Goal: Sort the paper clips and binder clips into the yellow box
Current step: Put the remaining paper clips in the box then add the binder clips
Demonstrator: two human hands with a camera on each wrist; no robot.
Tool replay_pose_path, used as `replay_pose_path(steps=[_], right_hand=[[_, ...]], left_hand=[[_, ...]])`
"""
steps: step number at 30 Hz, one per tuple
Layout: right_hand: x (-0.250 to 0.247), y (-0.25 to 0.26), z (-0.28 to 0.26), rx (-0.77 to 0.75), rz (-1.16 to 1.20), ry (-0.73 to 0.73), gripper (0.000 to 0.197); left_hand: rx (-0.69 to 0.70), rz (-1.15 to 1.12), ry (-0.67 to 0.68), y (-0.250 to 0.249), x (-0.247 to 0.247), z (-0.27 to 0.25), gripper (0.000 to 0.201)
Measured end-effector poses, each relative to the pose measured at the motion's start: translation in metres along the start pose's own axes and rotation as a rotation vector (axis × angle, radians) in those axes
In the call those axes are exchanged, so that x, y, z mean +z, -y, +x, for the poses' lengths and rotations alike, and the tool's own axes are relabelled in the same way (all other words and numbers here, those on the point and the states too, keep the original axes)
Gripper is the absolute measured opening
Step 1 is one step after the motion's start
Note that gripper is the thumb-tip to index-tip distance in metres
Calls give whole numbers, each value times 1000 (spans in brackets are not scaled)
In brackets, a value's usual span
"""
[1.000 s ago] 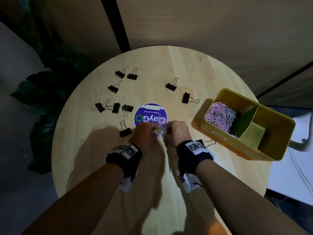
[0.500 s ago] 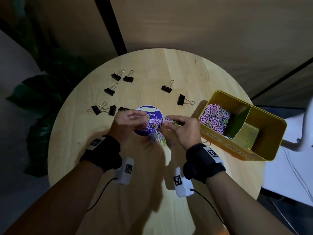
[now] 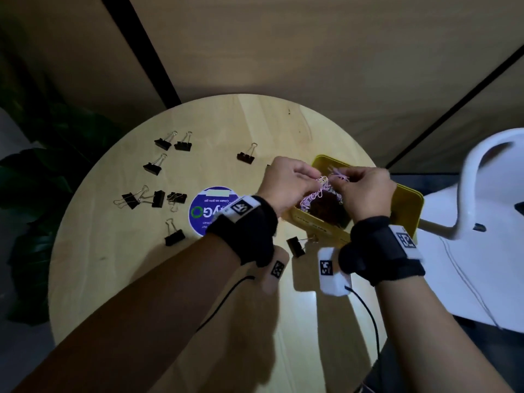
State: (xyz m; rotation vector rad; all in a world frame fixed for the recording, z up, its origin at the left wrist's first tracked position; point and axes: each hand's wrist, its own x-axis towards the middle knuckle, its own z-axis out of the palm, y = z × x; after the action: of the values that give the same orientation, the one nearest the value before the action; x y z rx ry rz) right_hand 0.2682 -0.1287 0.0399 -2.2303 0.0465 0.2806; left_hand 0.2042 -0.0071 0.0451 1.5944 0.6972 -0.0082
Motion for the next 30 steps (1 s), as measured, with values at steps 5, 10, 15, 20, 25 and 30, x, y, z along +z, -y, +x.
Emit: replay_pose_path(steps=[5, 10, 15, 20, 25, 30], right_hand=[[14, -11, 14, -31, -226, 141, 26], [13, -11, 17, -100, -251, 225, 29], [15, 5, 5, -227, -206, 207, 7], [31, 28, -12, -393, -131, 266, 22], [66, 31, -45, -567, -316, 583, 20], [117, -18, -73, -402, -884, 878, 48]], left_hand=[[48, 369, -12, 9, 24, 17, 8], [65, 233, -1, 5, 6, 12, 8], [-19, 137, -101, 21, -54, 4, 10], [-2, 836, 50, 80, -113, 25, 32], [39, 1058, 145, 132, -121, 17, 43], [292, 962, 53, 155, -113, -20, 28]])
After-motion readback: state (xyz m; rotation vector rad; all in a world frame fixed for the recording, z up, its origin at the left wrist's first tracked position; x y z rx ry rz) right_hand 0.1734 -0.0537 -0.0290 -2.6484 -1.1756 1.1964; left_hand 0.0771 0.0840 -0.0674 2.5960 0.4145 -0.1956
